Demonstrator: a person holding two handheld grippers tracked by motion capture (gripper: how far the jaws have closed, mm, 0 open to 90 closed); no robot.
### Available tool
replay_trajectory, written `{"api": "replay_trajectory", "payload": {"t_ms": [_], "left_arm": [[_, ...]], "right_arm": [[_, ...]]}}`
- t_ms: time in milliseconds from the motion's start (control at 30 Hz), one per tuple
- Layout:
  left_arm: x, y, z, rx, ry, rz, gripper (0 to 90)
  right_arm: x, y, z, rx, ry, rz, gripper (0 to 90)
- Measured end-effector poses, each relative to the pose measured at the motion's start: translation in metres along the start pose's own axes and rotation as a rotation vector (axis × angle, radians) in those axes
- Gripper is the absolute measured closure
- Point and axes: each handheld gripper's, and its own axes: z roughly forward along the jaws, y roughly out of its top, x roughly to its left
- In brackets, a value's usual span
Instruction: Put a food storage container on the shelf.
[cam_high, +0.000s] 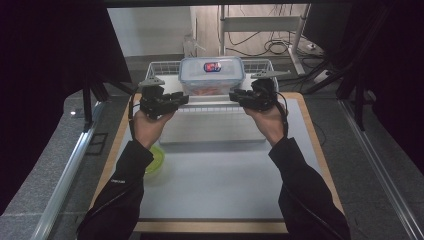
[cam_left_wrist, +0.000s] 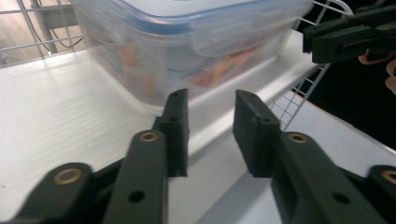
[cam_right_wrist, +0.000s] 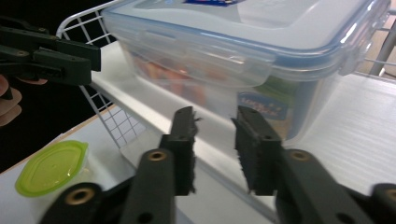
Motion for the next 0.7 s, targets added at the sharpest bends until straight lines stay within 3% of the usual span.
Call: {"api": "replay_trajectory", "payload": {"t_ms": [267, 600, 700], "left_arm": [[-0.022, -0.014, -0.01, 0.009, -0.017, 0.077, 44.5], [-0.053, -0.038, -0.016, 0.01, -0.043, 0.183, 22.8], [-0.058, -0.047, -0.017, 0.017, -0.046, 0.19, 19.1]], "right_arm": [[0.015, -0.008, -0.011, -0.004, 0.015, -0.063, 44.7], [0.034, -0.025, -0.024, 0.0, 0.029, -0.128, 25.5], [0.039, -0.032, -0.027, 0.001, 0.031, -0.142, 22.0]]}}
